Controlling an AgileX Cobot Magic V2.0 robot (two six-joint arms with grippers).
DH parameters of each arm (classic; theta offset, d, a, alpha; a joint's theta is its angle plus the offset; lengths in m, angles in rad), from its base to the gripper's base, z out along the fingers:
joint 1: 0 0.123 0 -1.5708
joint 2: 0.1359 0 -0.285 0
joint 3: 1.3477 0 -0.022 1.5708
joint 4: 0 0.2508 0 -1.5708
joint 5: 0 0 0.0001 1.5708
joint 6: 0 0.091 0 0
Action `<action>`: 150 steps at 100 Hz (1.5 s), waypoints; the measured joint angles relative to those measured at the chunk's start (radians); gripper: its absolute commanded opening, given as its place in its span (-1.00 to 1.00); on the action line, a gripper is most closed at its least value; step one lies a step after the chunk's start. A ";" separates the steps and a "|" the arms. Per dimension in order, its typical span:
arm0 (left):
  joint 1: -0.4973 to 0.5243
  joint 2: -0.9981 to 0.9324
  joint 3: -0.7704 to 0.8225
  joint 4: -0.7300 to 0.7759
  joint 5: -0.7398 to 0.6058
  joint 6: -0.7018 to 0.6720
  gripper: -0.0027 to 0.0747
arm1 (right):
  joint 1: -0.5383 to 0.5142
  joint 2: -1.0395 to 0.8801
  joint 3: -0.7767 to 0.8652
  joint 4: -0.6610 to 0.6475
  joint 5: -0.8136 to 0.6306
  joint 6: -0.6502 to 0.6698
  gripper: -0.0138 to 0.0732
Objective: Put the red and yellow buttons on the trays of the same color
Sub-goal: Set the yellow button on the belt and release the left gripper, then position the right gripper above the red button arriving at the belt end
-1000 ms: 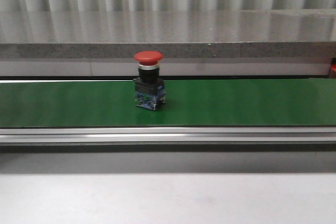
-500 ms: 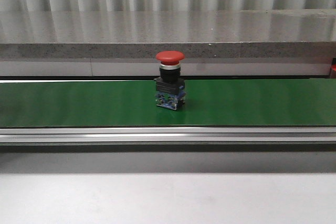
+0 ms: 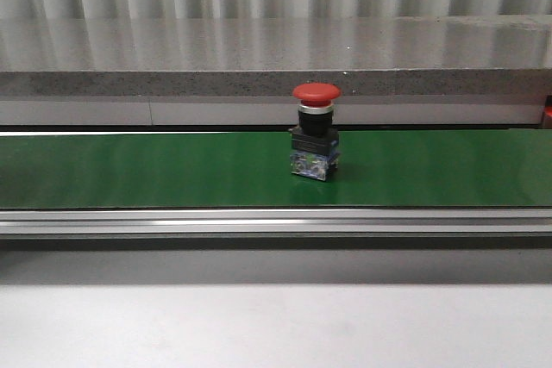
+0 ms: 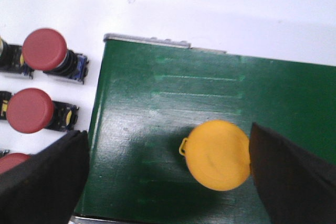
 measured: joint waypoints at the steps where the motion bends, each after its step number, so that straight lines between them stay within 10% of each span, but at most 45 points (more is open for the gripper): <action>1: 0.000 -0.005 0.000 -0.005 0.000 0.010 0.52 | 0.000 0.000 0.000 0.000 0.000 0.000 -0.84; 68: 0.000 -0.576 0.295 -0.154 -0.045 0.134 0.09 | 0.000 0.000 0.000 0.000 -0.011 0.000 -0.84; 102: 0.000 -0.864 0.512 -0.166 -0.045 0.134 -0.98 | 0.000 0.000 0.000 0.000 -0.085 0.000 -0.84; 114: 0.000 -0.898 0.543 -0.166 -0.045 0.134 -0.98 | 0.000 0.000 -0.012 0.039 -0.086 0.011 -0.84; 150: 0.000 -0.903 0.550 -0.169 -0.062 0.134 -0.98 | 0.000 0.250 -0.405 0.147 0.373 0.018 -0.84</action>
